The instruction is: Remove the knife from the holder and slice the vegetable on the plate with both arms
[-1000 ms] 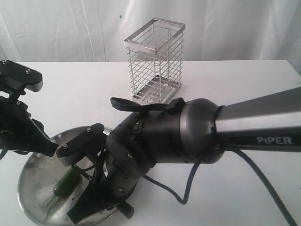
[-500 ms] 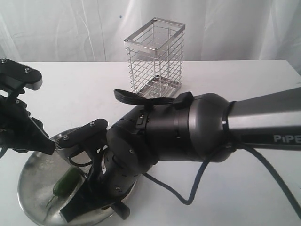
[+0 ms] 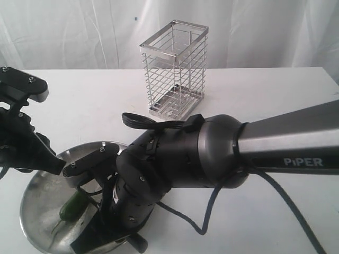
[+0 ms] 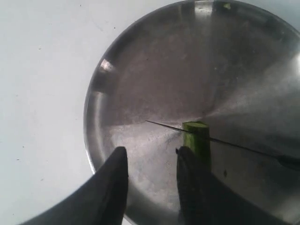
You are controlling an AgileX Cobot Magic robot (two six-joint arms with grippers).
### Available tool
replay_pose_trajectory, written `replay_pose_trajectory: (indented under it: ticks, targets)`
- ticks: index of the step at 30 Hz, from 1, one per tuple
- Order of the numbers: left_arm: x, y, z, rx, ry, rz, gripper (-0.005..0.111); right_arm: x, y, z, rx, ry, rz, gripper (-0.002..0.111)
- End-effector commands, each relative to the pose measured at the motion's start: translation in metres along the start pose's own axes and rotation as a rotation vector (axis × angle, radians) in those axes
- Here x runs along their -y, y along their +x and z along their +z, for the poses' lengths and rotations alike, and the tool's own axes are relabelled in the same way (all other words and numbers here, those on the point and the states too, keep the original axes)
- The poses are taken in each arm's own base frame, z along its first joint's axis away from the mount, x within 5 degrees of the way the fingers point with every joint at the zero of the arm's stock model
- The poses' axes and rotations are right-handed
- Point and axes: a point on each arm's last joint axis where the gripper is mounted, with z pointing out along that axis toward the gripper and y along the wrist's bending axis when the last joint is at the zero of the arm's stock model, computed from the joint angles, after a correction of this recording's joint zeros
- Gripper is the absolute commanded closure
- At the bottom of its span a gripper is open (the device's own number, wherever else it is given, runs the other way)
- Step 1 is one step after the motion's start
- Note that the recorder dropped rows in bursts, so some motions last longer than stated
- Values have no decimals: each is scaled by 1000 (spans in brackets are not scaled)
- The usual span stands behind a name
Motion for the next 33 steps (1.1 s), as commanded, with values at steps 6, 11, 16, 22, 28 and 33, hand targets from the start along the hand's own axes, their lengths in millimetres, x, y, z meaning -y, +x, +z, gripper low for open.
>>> replay_pose_trajectory:
  ticks: [6,11,16,22,28,33]
  targets:
    - [-2,4,1,-21,-18,14,82,-1,0,-1,2,1,-13,108]
    - [-2,17,16,-40,-38,71,107,-1,0,-1,2,1,-13,108]
    - [-2,17,23,-29,-32,67,107,-1,0,-1,-1,1,-13,108]
    - [-19,17,36,-40,16,-23,107,-1,0,-1,0,2,-15,108]
    - [-14,-1,36,56,411,14,107,-1,0,-1,0,6,-21,108]
    - [-40,-8,45,84,516,-98,107,0,0,-1,-1,9,-23,108]
